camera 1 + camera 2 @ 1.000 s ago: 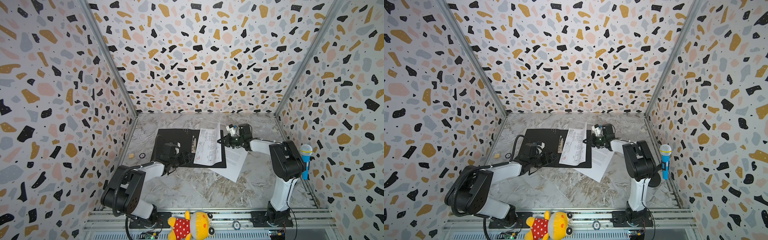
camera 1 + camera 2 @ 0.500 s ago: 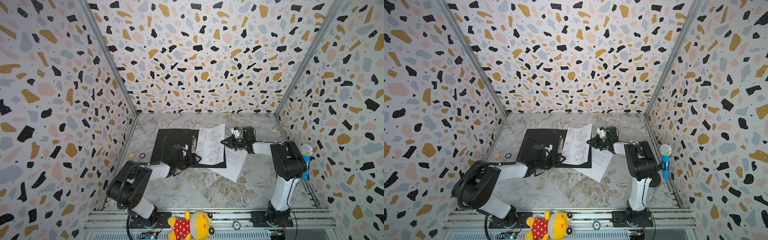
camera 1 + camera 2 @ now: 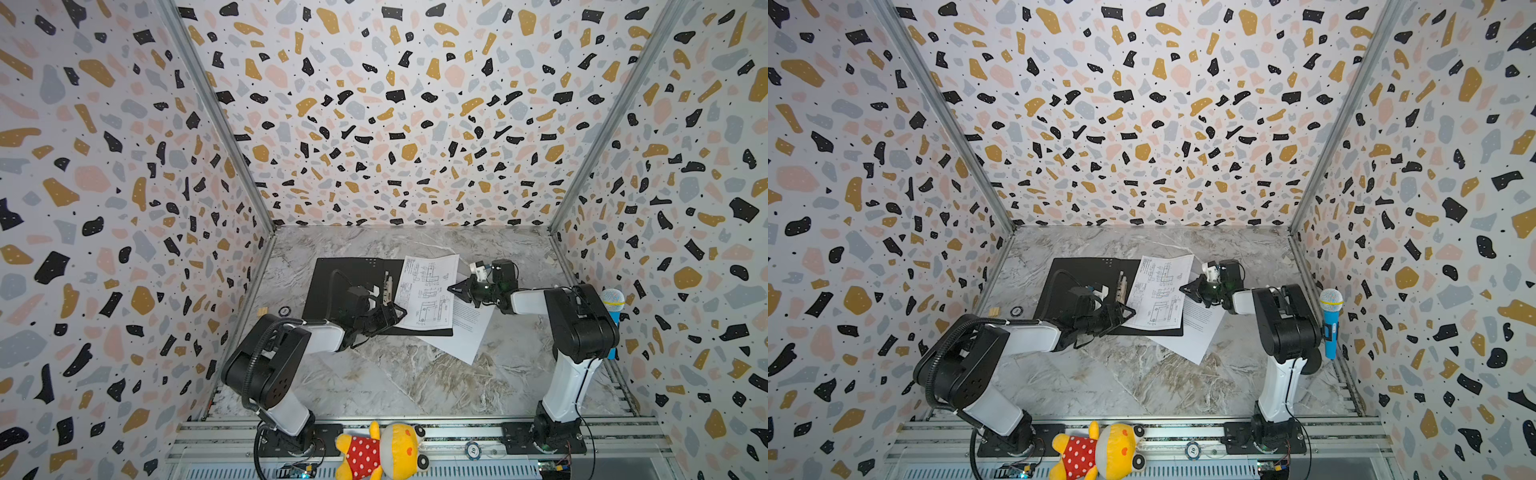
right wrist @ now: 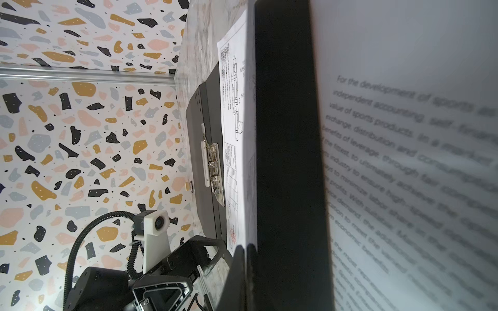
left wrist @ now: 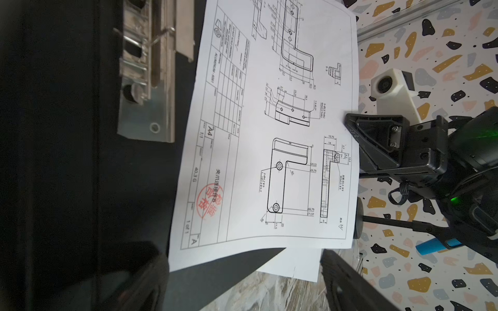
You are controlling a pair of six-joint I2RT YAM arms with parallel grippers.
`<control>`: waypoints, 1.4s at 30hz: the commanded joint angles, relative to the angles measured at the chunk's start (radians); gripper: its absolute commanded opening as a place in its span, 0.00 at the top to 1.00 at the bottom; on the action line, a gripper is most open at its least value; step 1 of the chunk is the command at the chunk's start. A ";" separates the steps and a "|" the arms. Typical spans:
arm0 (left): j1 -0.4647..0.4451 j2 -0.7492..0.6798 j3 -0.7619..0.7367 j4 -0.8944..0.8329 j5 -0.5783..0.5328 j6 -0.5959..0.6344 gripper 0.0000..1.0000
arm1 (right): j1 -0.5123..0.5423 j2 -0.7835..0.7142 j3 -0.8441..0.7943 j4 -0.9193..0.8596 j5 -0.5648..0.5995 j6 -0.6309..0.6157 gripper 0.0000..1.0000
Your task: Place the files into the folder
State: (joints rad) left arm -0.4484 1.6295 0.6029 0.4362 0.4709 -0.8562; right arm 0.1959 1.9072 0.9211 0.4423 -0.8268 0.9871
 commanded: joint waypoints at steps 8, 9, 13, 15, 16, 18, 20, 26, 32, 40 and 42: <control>-0.005 -0.010 0.027 0.018 0.003 0.009 0.10 | -0.001 -0.103 0.002 0.101 -0.044 0.096 1.00; 0.001 -0.018 0.033 -0.004 -0.005 0.021 0.10 | 0.007 -0.107 0.020 0.102 -0.045 0.104 1.00; 0.056 -0.063 0.016 -0.025 -0.008 0.031 0.08 | 0.053 -0.104 0.117 0.100 -0.062 0.142 1.00; 0.094 -0.093 0.005 -0.043 -0.010 0.042 0.07 | 0.077 -0.097 0.171 0.106 -0.071 0.168 1.00; 0.113 -0.108 0.002 -0.058 -0.013 0.052 0.06 | 0.090 -0.094 0.198 0.110 -0.076 0.181 1.00; 0.141 -0.132 0.001 -0.092 -0.019 0.075 0.05 | 0.111 -0.088 0.251 0.114 -0.083 0.203 1.00; 0.163 -0.144 0.001 -0.113 -0.023 0.088 0.04 | 0.129 -0.084 0.304 0.116 -0.089 0.223 1.00; 0.199 -0.152 -0.011 -0.105 -0.024 0.082 0.03 | 0.151 -0.087 0.359 0.143 -0.090 0.248 1.00; 0.220 -0.162 -0.032 -0.109 -0.023 0.090 0.02 | 0.118 -0.108 0.150 0.221 -0.058 0.214 1.00; 0.228 -0.161 -0.046 -0.110 -0.021 0.102 0.02 | 0.108 -0.074 -0.119 0.313 -0.018 0.130 1.00; 0.229 -0.159 -0.050 -0.110 -0.021 0.103 0.02 | 0.108 -0.072 -0.142 0.321 -0.017 0.119 1.00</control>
State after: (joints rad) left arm -0.2276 1.4876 0.5686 0.3145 0.4511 -0.7738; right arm 0.3004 1.8454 0.7853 0.6865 -0.8536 1.1549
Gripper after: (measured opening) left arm 0.982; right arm 0.047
